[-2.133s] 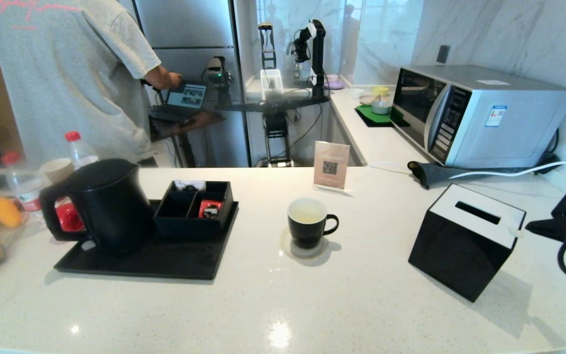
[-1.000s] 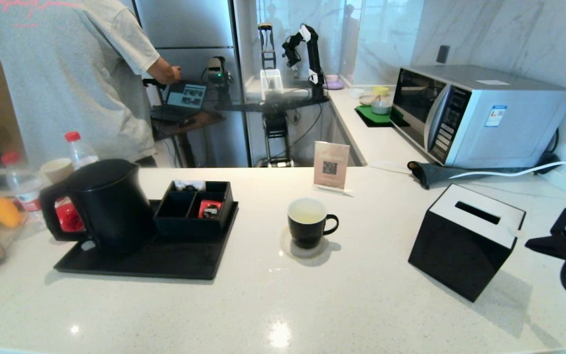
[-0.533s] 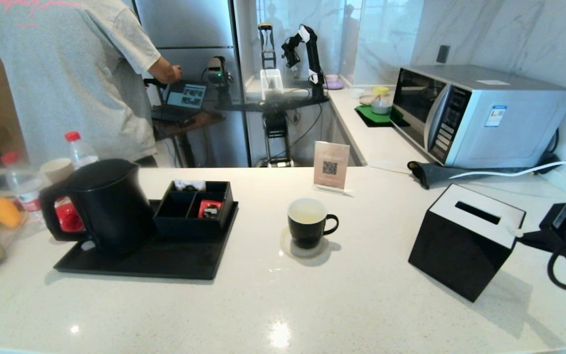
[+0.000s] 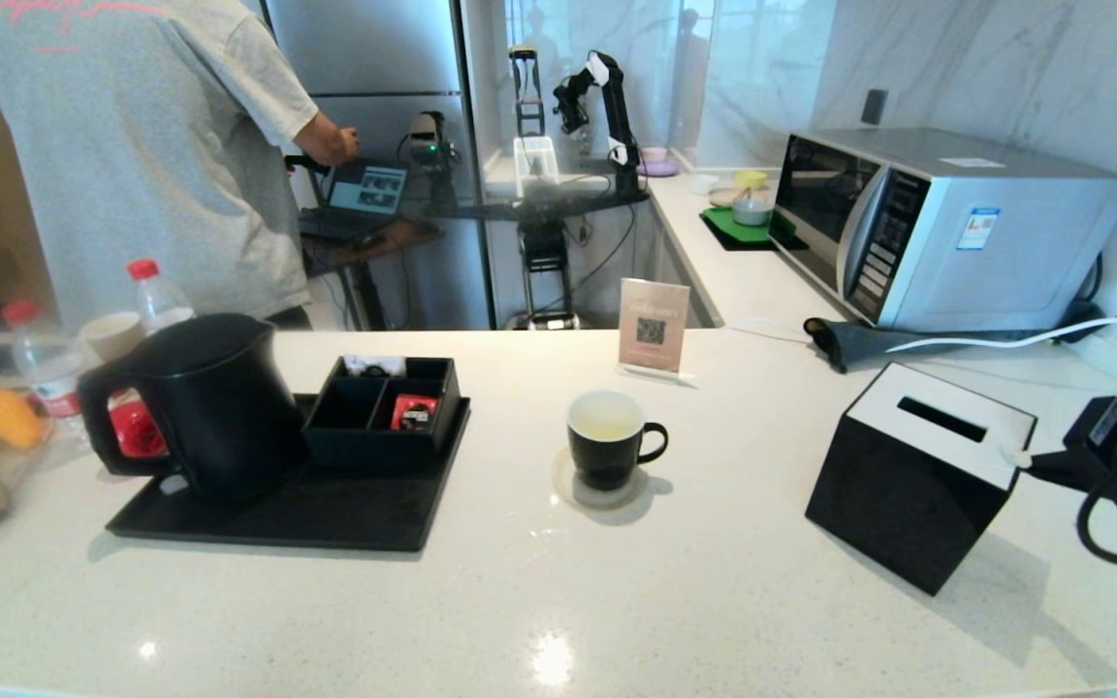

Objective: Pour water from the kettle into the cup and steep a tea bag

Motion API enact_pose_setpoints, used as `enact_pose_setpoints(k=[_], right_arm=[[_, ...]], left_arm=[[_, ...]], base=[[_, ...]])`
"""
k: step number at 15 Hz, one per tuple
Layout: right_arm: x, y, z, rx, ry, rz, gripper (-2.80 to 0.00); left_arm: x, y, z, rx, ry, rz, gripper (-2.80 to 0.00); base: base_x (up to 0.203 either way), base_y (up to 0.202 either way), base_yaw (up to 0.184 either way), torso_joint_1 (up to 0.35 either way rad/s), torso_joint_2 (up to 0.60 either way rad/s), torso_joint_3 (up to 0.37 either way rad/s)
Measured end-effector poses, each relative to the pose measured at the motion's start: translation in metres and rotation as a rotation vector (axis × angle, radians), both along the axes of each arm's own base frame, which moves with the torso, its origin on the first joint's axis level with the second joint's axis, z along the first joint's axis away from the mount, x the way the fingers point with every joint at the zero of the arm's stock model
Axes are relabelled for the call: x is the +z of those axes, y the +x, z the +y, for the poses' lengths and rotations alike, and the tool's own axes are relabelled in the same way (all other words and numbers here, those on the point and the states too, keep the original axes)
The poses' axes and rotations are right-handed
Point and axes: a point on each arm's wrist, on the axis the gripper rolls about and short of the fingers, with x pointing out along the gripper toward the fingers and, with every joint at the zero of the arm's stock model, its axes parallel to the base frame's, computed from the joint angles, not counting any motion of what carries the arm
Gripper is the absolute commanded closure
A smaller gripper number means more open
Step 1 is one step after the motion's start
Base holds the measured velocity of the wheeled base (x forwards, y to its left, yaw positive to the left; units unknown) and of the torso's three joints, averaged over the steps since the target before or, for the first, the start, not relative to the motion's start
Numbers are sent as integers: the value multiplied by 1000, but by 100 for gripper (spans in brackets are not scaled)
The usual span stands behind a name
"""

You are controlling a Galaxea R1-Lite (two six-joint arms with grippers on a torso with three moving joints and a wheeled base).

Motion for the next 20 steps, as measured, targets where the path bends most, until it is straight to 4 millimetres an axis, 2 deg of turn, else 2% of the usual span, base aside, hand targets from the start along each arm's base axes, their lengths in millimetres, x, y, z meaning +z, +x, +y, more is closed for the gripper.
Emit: enact_pose_setpoints(k=[9, 20], right_arm=[[11, 0, 0, 3, 1, -36, 0], [15, 4, 6, 28, 0, -47, 0]], left_arm=[[0, 0, 0, 0, 0, 0, -280], [0, 0, 0, 0, 0, 0, -280]], base=[[0, 0, 0, 0, 0, 0], [0, 0, 0, 0, 0, 0]])
